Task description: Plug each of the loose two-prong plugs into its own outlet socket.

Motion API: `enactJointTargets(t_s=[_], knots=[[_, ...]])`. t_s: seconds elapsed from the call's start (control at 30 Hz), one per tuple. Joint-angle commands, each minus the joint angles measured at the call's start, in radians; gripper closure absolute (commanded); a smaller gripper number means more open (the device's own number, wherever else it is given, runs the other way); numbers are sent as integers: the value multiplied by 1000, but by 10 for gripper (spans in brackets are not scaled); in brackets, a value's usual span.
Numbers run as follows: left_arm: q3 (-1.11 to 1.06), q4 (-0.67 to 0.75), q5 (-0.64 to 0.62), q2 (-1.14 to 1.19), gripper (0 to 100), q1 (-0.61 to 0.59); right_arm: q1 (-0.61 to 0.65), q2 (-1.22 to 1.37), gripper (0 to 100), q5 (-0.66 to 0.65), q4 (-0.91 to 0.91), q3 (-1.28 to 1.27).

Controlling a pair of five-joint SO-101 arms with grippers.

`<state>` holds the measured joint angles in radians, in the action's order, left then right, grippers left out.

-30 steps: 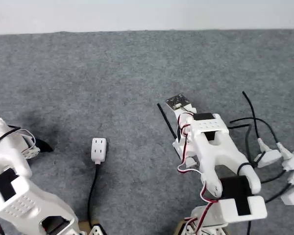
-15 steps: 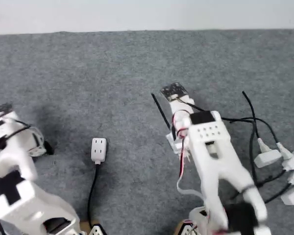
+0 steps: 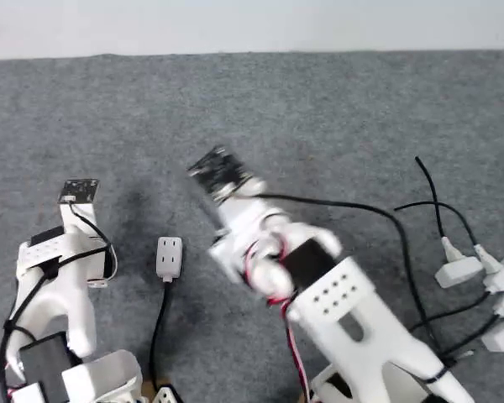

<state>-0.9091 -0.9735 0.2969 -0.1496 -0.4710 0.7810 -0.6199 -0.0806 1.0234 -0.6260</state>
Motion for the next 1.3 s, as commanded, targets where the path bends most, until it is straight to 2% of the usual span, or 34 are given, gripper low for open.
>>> enactJointTargets(t_s=[0.0,0.1,0.3,0.53,0.77,0.97,1.07,1.13,1.27], knots=[[-2,-38,135,-46,988,17,130,5,991,29,-94,3],[-19,-41,143,-78,989,18,185,41,991,29,-160,-8],[-105,-35,229,-180,989,52,194,150,991,31,-245,-8],[-257,-41,394,-382,990,109,194,262,991,32,-302,-2],[-421,-44,402,-671,990,150,191,272,991,32,-311,-2],[-521,-120,456,-887,990,193,186,278,991,61,-335,2],[-559,-117,413,-1007,989,187,131,285,991,186,-360,3],[-582,-103,292,-1092,988,184,85,286,991,275,-380,0],[-647,-2,38,-1283,988,81,59,286,991,299,-395,-2]])
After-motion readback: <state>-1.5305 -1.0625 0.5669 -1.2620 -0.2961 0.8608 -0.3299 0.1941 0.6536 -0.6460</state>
